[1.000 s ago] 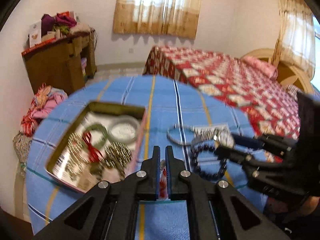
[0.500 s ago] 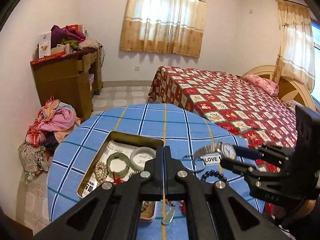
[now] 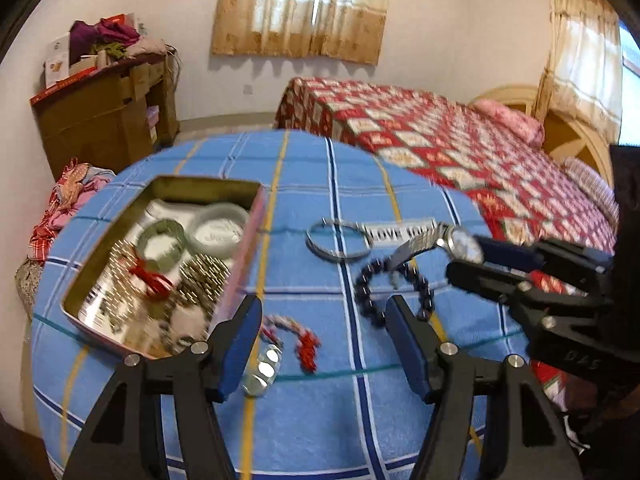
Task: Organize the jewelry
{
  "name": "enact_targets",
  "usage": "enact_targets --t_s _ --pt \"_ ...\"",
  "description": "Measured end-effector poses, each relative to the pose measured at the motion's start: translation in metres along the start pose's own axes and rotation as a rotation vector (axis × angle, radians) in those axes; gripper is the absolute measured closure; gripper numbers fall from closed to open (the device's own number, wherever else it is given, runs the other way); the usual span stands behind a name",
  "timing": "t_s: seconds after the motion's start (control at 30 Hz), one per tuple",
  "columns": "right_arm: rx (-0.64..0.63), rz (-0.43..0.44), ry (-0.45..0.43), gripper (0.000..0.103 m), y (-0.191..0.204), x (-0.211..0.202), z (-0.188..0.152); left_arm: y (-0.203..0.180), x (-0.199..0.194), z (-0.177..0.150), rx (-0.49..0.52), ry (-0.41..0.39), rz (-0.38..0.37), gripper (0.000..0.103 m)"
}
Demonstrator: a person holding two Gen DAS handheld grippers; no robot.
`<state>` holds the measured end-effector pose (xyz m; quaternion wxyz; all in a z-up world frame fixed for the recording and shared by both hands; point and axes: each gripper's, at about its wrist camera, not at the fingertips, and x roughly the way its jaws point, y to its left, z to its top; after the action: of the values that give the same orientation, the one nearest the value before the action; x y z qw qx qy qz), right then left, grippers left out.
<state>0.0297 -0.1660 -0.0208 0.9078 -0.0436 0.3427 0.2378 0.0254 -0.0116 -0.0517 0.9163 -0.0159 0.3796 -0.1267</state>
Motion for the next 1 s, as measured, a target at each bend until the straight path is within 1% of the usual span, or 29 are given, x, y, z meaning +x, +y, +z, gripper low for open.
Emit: enact_targets --t_s 0.07,0.13,0.2,0.33,0.37,0.4,0.43,0.47,0.5,0.53,0.63,0.73,0.87,0.9,1.0 --pt "0.008 -0.005 0.007 0.065 -0.001 0.000 -0.005 -0.005 0.007 -0.006 0.007 0.021 0.020 0.039" --pt "0.013 -0.009 0.019 0.065 -0.001 0.003 -0.010 -0.008 0.017 -0.014 0.002 0.055 0.018 0.049" --pt "0.000 -0.023 0.025 0.065 0.003 0.006 -0.015 -0.010 0.027 -0.019 0.004 0.089 0.016 0.055" --pt "-0.007 -0.024 0.037 0.065 0.004 0.012 -0.021 -0.005 0.043 -0.023 -0.012 0.140 0.010 0.064" --pt "-0.007 -0.025 0.037 0.065 0.004 0.012 -0.021 -0.003 0.046 -0.025 -0.015 0.149 0.013 0.065" --pt "-0.006 -0.024 0.037 0.065 0.004 0.012 -0.022 0.000 0.052 -0.026 -0.027 0.167 0.016 0.068" --pt "-0.005 -0.024 0.037 0.065 0.004 0.012 -0.022 0.000 0.050 -0.026 -0.030 0.151 0.019 0.074" --pt "-0.007 -0.024 0.038 0.065 0.005 0.012 -0.022 0.002 0.049 -0.025 -0.035 0.154 0.025 0.078" --pt "-0.006 -0.024 0.038 0.065 0.004 0.012 -0.023 0.004 0.048 -0.024 -0.041 0.155 0.030 0.090" --pt "-0.007 -0.023 0.038 0.065 0.004 0.012 -0.023 0.007 0.047 -0.025 -0.047 0.154 0.032 0.094" --pt "-0.009 -0.023 0.039 0.065 0.005 0.013 -0.024 0.010 0.042 -0.027 -0.053 0.151 0.020 0.096" --pt "-0.008 -0.025 0.036 0.065 0.006 0.012 -0.024 0.011 0.031 -0.027 -0.048 0.126 -0.001 0.096" --pt "-0.004 -0.019 0.024 0.065 0.006 0.008 -0.018 0.014 0.001 -0.013 -0.045 0.052 -0.027 0.096" --pt "-0.003 -0.015 0.020 0.065 0.007 0.006 -0.016 0.017 -0.012 -0.007 -0.050 0.023 -0.031 0.096" --pt "0.006 0.011 -0.002 0.065 0.006 -0.001 -0.004 0.025 -0.041 0.012 -0.053 -0.044 -0.028 0.097"
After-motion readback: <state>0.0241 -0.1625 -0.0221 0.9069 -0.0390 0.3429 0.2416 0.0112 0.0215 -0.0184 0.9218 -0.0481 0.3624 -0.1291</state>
